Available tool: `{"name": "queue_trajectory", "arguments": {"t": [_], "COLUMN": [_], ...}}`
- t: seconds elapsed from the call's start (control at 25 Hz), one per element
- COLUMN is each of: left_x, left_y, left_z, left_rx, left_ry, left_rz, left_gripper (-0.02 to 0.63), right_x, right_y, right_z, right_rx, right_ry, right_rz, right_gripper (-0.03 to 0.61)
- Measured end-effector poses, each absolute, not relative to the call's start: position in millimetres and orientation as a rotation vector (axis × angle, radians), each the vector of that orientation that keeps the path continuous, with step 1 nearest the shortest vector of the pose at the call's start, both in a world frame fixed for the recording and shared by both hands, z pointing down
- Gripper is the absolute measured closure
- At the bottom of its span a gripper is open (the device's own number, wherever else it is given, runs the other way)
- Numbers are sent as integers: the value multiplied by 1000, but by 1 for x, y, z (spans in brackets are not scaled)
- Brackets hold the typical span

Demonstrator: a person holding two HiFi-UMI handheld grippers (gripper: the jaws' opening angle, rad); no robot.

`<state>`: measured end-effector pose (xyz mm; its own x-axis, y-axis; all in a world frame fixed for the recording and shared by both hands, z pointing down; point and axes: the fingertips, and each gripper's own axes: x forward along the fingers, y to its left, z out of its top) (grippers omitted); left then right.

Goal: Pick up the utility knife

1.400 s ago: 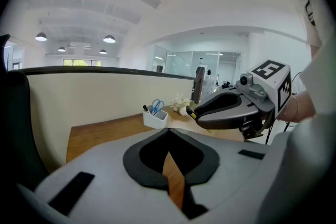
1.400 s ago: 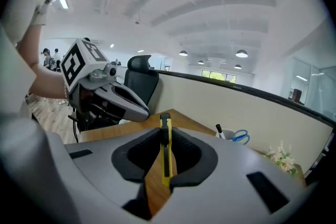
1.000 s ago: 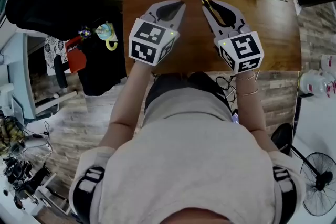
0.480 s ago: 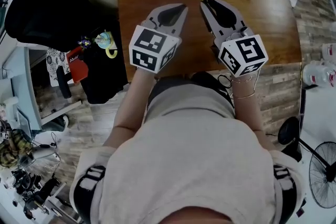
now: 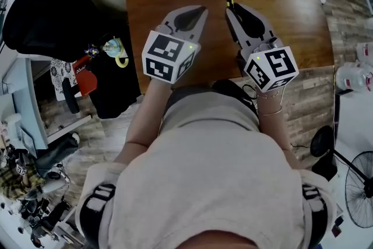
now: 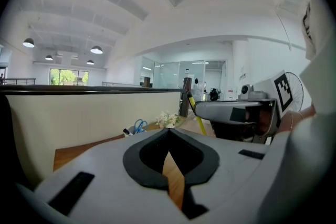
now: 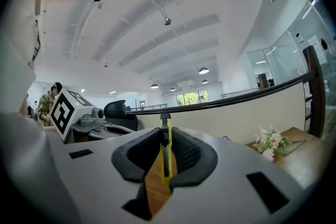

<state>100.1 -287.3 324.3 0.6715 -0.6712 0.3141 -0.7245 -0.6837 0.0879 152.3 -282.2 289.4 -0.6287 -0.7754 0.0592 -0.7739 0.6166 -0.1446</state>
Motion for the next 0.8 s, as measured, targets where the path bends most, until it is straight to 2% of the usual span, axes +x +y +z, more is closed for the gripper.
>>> {"name": "queue_trajectory", "arguments": {"t": [0.8], "left_x": [107], "left_y": [-280], "left_z": [333], "left_rx": [2625], "left_ry": [-1134], "left_rz": [355], "left_gripper": [601], "right_x": [153], "right_y": [-276], "right_z": [304], "right_rx": [-1298], "right_ry": [2835], "right_rz": [-332], "right_gripper": [502]}}
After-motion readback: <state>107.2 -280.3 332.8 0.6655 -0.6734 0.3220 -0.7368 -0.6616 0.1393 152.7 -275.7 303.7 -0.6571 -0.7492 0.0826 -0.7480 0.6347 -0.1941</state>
